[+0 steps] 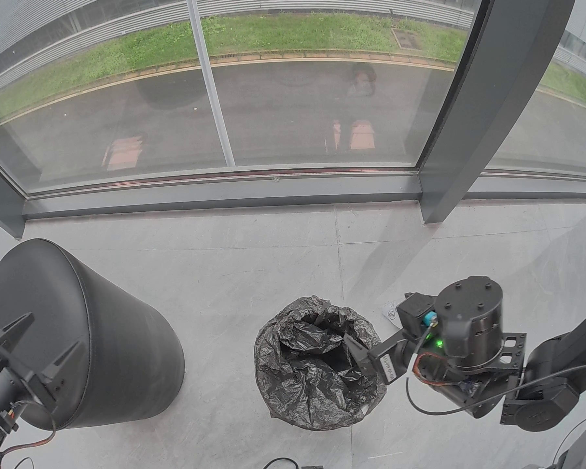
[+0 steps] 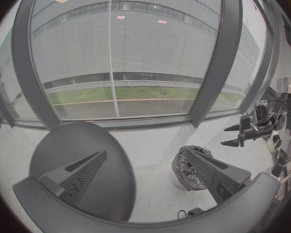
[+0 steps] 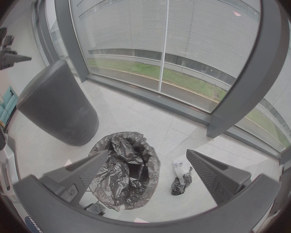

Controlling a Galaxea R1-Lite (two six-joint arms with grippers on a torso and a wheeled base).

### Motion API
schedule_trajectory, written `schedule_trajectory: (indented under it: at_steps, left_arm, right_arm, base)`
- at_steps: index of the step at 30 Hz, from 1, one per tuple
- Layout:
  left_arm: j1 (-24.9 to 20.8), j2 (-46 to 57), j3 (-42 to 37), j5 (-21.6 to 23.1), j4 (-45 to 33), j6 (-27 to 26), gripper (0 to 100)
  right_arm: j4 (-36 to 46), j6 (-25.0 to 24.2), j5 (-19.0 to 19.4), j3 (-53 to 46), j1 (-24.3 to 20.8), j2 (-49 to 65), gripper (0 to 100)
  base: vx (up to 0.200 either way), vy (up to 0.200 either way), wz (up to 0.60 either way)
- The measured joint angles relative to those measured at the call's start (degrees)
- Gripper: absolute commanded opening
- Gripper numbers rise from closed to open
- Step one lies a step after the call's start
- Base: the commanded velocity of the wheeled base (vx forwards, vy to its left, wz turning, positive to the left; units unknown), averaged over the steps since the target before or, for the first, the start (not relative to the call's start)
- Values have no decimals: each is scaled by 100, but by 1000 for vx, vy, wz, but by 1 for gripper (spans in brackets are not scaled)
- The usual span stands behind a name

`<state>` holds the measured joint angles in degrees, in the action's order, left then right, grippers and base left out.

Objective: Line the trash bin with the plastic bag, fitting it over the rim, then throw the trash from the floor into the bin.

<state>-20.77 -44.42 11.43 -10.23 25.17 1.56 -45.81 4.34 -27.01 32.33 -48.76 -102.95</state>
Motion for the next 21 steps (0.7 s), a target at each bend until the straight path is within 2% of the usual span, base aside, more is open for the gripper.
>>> schedule_trajectory:
  at_steps: [5, 11, 16, 21]
  left_arm:
    - [835, 1231, -22, 0, -794, -61, 100]
    - [1714, 2339, -278, 141, -1112, -99, 100]
    - [2014, 3029, -725, 196, -1317, -110, 100]
    - [2082, 3585, -987, 221, -1738, -107, 100]
  right_arm:
    - [-99, -93, -200, -500, 52, 540, 100]
    - [-156, -156, -407, -1078, 128, 1084, 100]
    - [-171, -177, -486, -1357, 243, 1447, 100]
    - [-176, -177, -489, -1524, 336, 1693, 100]
  base:
    - [0, 0, 0]
    - [0, 0, 0]
    - [0, 0, 0]
    - [0, 0, 0]
